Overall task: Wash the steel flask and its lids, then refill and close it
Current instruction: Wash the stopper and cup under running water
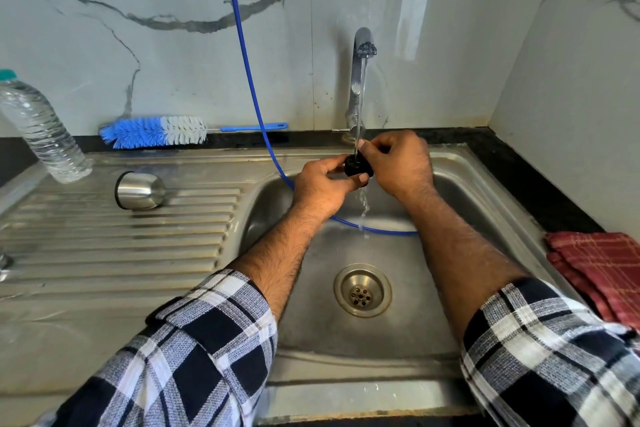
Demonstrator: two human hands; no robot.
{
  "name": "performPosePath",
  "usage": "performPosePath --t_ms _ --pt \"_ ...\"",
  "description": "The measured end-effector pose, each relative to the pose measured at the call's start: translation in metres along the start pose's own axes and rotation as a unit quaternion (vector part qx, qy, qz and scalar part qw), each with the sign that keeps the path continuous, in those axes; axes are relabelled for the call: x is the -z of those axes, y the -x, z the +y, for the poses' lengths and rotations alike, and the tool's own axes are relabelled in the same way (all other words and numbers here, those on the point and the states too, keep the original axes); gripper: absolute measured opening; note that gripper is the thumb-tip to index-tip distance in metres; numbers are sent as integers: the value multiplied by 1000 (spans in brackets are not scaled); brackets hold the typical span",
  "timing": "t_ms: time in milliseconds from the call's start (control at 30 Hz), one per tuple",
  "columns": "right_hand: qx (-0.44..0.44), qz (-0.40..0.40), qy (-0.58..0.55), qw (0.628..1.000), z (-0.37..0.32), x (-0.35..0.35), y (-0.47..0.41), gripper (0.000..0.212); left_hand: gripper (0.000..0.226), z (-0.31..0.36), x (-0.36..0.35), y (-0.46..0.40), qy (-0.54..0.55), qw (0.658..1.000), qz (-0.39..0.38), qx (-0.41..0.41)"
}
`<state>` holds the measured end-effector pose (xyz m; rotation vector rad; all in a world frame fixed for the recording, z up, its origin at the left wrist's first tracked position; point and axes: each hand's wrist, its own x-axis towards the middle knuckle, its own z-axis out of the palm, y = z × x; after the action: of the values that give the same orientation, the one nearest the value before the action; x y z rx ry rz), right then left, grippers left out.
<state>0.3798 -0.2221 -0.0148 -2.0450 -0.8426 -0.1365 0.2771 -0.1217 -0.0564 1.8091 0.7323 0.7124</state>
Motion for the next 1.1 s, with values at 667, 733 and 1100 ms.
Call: performPosePath --t_ms 667,733,1100 --pt "-217 -35 -207 953 11 -8 -4 19 61 4 2 -1 -42 999 27 -20" --pt "-246 -39 -252 935 11 -6 -3 17 58 4 2 -2 -44 998 30 -17" --pt "-328 -11 -284 901 18 -7 -5 12 63 -1 -1 -4 -53 998 30 -8"
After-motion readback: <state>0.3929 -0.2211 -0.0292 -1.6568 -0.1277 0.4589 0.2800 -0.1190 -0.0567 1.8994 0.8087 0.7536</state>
